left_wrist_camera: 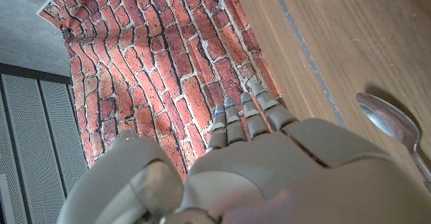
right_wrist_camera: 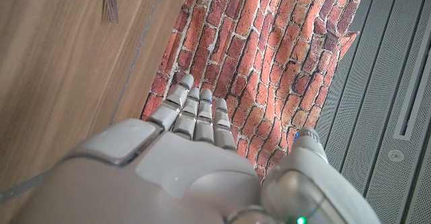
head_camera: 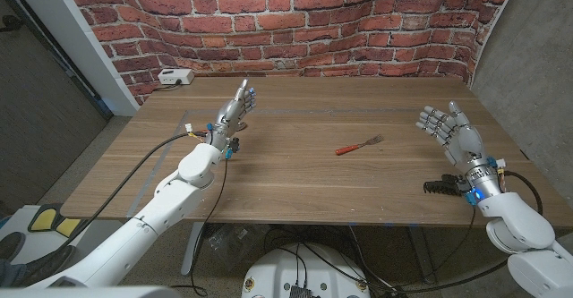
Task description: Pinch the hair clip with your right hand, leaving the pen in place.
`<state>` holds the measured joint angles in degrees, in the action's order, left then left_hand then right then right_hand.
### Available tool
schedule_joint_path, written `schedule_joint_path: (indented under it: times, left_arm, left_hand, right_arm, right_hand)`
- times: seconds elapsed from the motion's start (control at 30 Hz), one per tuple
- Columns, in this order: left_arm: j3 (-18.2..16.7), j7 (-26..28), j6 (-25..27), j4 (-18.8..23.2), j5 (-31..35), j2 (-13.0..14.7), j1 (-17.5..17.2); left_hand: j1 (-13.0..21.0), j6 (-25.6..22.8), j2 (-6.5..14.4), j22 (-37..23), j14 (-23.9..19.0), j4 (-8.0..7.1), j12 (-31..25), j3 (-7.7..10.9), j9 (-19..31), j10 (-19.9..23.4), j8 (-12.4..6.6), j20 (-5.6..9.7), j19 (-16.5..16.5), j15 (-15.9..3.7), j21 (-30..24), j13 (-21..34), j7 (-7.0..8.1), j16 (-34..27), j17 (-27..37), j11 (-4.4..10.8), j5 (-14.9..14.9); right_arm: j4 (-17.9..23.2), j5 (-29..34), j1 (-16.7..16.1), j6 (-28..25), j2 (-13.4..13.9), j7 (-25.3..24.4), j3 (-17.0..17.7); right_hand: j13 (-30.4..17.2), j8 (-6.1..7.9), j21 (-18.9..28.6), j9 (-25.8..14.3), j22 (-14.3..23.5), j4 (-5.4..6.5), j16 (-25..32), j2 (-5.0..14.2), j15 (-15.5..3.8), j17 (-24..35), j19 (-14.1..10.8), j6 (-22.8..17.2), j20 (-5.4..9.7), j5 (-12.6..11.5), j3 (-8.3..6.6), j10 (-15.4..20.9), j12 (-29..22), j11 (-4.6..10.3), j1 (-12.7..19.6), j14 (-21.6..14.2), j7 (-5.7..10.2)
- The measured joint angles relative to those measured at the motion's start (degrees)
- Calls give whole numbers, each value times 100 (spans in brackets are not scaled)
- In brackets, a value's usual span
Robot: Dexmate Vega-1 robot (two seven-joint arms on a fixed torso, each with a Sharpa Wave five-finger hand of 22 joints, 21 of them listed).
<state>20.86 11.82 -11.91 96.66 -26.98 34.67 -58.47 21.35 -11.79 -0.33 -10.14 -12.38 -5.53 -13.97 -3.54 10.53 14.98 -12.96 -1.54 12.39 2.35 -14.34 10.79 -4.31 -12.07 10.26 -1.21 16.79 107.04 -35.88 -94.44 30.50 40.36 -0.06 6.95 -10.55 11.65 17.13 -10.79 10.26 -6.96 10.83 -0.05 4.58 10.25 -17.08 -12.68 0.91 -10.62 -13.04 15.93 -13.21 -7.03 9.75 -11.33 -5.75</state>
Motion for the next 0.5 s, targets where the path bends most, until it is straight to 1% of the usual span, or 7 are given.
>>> schedule_joint_path:
  times: [0.1, 0.27, 0.5]
  left_arm:
    - [0, 13, 20, 21, 13, -1, 0]
    - [3, 26, 69, 59, 35, 0, 17]
    - [10, 57, 137, 87, 63, 6, 51]
  left_hand:
    - [15, -19, 15, 0, 0, 0, 0, 0, 0, 0, 0, 0, 0, 0, 16, 0, -3, 0, 0, 0, -27]
    - [29, -42, 29, 0, 0, 0, 22, 0, 0, 10, 0, 0, 0, 0, 16, 0, 0, 22, 0, 11, -27]
    - [29, -42, 30, 0, -30, 0, 22, 0, 0, 18, 0, 0, -1, -30, 16, 0, 0, 22, 0, 19, -27]
  right_arm:
    - [69, 15, -138, -1, -66, 17, 122]
    - [156, 56, -306, 0, -178, 47, 283]
    - [257, 121, -494, -11, -310, 66, 485]
  right_hand:
    - [0, 0, 0, 0, 0, 0, 0, 0, 0, 0, -39, 0, -39, 0, 0, 13, 0, -12, 0, 0, 0]
    - [0, 0, 0, 0, 0, 0, 0, -31, 31, 0, -39, 0, -39, 0, 0, 31, 0, -31, 31, -30, 0]
    - [0, 0, 0, 1, 0, 0, 0, -31, 3, 0, -70, 0, -7, 0, 0, 54, 0, -8, 31, -58, 0]
